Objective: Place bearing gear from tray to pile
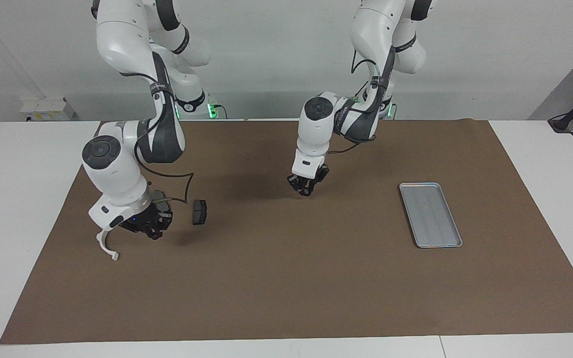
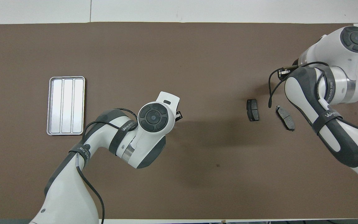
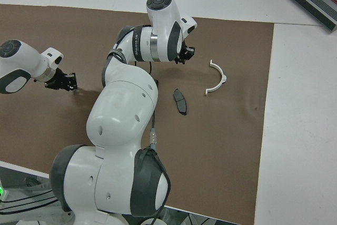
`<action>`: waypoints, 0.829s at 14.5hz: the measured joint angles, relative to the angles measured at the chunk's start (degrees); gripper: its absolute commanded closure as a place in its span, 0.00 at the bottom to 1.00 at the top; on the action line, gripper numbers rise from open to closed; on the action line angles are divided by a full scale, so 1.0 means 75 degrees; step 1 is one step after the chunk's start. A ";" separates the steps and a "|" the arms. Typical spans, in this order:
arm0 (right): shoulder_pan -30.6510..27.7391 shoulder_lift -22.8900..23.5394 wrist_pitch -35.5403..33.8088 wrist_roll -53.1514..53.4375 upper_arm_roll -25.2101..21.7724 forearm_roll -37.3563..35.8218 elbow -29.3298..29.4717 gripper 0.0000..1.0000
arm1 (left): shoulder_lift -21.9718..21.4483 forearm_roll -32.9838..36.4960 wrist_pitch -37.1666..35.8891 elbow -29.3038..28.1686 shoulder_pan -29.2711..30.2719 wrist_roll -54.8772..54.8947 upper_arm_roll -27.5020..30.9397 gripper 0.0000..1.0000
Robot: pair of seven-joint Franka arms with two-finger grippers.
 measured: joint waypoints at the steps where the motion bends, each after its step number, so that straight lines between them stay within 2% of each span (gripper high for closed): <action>1: -0.0030 0.0066 0.0073 0.0000 -0.0001 0.0000 -0.0033 1.00 | 0.0036 0.0003 0.0033 -0.0010 0.0000 -0.0015 0.0000 1.00; 6: -0.0179 0.0581 0.0705 0.0000 -0.0002 0.0000 -0.0075 1.00 | 0.0204 0.0123 0.0304 -0.0046 -0.0032 -0.0141 -0.0038 1.00; 7: -0.0196 0.0651 0.0763 0.0000 -0.0002 0.0000 -0.0075 1.00 | 0.0214 0.0197 0.0323 -0.0046 -0.0032 -0.0188 -0.0039 0.93; 8: -0.0215 0.0678 0.0791 0.0000 0.0004 0.0000 -0.0072 1.00 | 0.0217 0.0248 0.0343 -0.0046 -0.0032 -0.0213 -0.0039 0.49; 9: -0.0223 0.0679 0.0804 0.0000 0.0004 0.0000 -0.0072 1.00 | 0.0220 0.0296 0.0359 -0.0047 -0.0032 -0.0222 -0.0038 0.20; 10: -0.0236 0.0683 0.0831 0.0000 0.0002 0.0000 -0.0072 1.00 | 0.0226 0.0347 0.0371 -0.0048 -0.0032 -0.0224 -0.0038 0.06; 11: -0.0250 0.0687 0.0861 0.0000 0.0001 0.0000 -0.0072 1.00 | 0.0230 0.0380 0.0382 -0.0049 -0.0032 -0.0224 -0.0038 0.00; 12: -0.0262 0.0690 0.0878 0.0000 0.0001 0.0000 -0.0072 1.00 | 0.0231 0.0399 0.0384 -0.0049 -0.0032 -0.0224 -0.0036 0.00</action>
